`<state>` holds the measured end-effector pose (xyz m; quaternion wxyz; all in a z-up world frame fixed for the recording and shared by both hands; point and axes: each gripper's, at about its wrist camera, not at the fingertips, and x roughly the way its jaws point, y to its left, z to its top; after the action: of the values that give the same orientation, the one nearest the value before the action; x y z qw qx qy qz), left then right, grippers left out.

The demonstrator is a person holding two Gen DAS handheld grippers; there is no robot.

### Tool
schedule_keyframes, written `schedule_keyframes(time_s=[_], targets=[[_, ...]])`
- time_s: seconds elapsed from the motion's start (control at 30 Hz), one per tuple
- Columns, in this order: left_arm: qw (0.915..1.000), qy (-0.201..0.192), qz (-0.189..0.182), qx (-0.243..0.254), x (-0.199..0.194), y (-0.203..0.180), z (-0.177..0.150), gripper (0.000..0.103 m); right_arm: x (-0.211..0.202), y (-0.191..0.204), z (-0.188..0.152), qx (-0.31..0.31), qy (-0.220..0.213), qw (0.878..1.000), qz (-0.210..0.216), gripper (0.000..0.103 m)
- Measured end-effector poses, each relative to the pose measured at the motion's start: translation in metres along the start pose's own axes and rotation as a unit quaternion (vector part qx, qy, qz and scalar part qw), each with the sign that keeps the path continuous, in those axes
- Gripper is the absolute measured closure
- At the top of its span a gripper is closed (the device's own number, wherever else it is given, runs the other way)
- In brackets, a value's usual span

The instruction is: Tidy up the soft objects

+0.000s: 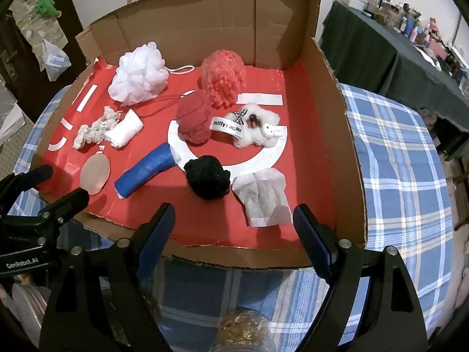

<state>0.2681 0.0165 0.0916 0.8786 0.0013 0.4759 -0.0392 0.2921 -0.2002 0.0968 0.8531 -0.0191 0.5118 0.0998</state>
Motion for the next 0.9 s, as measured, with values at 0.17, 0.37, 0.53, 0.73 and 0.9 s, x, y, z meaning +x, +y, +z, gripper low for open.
schedule_keyframes(time_s=[0.17,0.37,0.53,0.73,0.9], targets=[[1.0000,-0.003,0.002,0.000,-0.0009,-0.0005,-0.0012,0.005,-0.0015,-0.0002,-0.0012,-0.001,-0.006,1.000,-0.004,0.021],[1.0000,-0.004,0.002,0.000,-0.0014,-0.0008,-0.0021,0.005,-0.0020,0.0004,-0.0020,-0.002,-0.008,1.000,-0.006,0.021],[1.0000,-0.004,0.003,0.000,-0.0014,-0.0008,-0.0021,0.005,-0.0019,0.0001,-0.0024,-0.001,-0.009,1.000,-0.007,0.021],[1.0000,-0.004,0.002,0.000,-0.0012,-0.0008,-0.0021,0.005,-0.0017,-0.0001,-0.0025,-0.001,-0.009,1.000,-0.007,0.021],[1.0000,-0.005,0.003,0.000,-0.0016,-0.0007,-0.0016,0.005,-0.0017,-0.0004,-0.0025,-0.001,-0.009,1.000,-0.007,0.021]])
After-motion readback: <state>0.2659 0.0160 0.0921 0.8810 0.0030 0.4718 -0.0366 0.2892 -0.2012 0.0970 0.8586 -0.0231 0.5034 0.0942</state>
